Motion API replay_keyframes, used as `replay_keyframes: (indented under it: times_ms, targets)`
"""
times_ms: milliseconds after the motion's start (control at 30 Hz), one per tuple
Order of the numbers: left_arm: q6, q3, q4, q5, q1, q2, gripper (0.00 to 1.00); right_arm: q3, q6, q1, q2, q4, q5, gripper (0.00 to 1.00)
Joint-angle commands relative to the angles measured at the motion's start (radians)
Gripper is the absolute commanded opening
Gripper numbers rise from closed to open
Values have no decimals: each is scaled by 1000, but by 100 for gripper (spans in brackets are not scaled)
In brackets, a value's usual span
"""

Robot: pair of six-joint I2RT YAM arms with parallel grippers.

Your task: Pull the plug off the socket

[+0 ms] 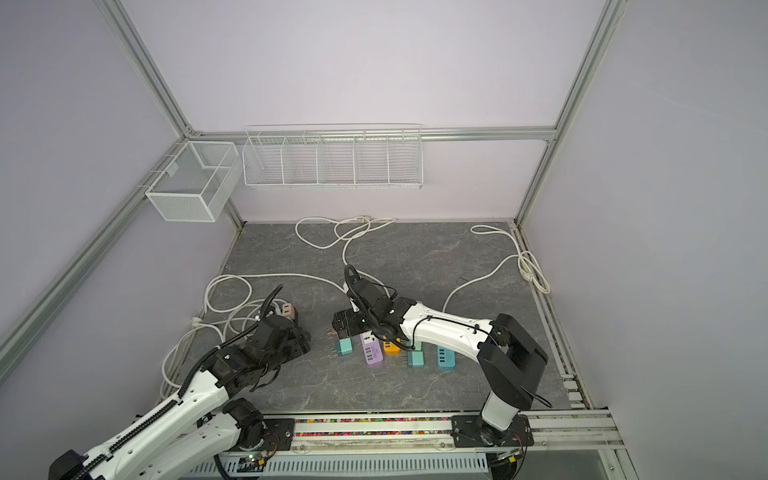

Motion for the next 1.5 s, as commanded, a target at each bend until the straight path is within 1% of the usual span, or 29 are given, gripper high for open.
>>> replay_keyframes:
  times_ms: [0, 67, 133, 200, 333, 433, 567, 700, 833, 1100, 1333, 1467]
  targets:
    - [5, 19, -82, -61, 18, -8, 80, -58, -56, -8, -37, 37, -9, 96]
    - [14, 22, -94, -76, 34, 10, 82, -86, -65, -8, -51, 67, -10, 100]
    - [30, 24, -92, -75, 53, 36, 85, -107, -76, -8, -62, 88, -12, 94]
    - [53, 24, -76, -66, 70, 63, 91, -126, -89, -7, -73, 112, -11, 89]
    - [84, 17, -33, -52, 110, 124, 98, -151, -119, -7, -82, 137, 1, 89]
    - [105, 9, 12, -30, 139, 163, 100, -162, -132, -8, -84, 150, 10, 89]
    - [121, -5, 65, -8, 191, 217, 100, -162, -137, -7, -88, 155, 15, 89]
    - [139, -9, 115, 21, 203, 250, 94, -168, -133, -7, -88, 158, 20, 89]
    - [136, 5, 110, 19, 206, 288, 91, -172, -132, -6, -89, 163, 19, 89]
    - [84, 20, 92, 2, 206, 338, 84, -175, -129, -6, -101, 164, 23, 89]
    - [97, 19, 149, 115, 206, 367, 74, -182, -128, -6, -110, 159, 24, 89]
    - [98, 21, 170, 141, 204, 368, 63, -191, -125, -6, -116, 160, 29, 89]
